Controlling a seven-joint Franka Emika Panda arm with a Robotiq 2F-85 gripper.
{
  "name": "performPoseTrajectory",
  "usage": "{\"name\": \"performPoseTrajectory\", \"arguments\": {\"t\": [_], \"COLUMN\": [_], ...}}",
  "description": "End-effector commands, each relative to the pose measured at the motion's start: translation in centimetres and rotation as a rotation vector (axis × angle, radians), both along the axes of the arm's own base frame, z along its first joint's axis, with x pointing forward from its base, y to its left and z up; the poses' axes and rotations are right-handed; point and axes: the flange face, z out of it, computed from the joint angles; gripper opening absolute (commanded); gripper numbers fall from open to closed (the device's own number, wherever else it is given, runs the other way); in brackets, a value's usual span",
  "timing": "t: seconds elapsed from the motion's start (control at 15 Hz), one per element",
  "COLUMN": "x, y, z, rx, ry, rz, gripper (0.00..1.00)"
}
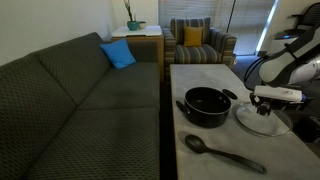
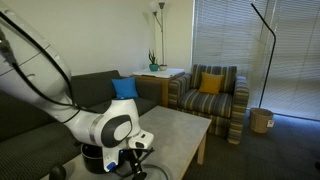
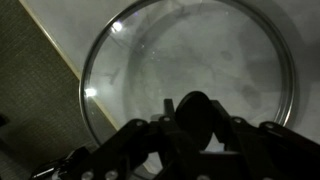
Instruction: Pick up the glass lid from the table and put it on the black pot.
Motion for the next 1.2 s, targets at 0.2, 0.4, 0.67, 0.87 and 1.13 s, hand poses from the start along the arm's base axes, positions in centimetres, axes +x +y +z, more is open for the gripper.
{"name": "performPoseTrajectory", "arguments": {"t": [0.2,0.4,0.67,0.87,1.13], "x": [0.9,0.9,0.3,-0.7,-1.9], "y": [0.7,1.1,1.5,2.2,4.0], "z": [2.9,4.4,7.6,10.3,13.6], "rx": [-0.141,-0.151,-0.197,-0.198,-0.135], "ry": [-0.04,-0.066,-0.112,-0.133,-0.129], "rz": [-0.033,-0.027,-0.055,-0.088,-0.1], "gripper": [0.14,0.14,0.14,0.14,0.14]}}
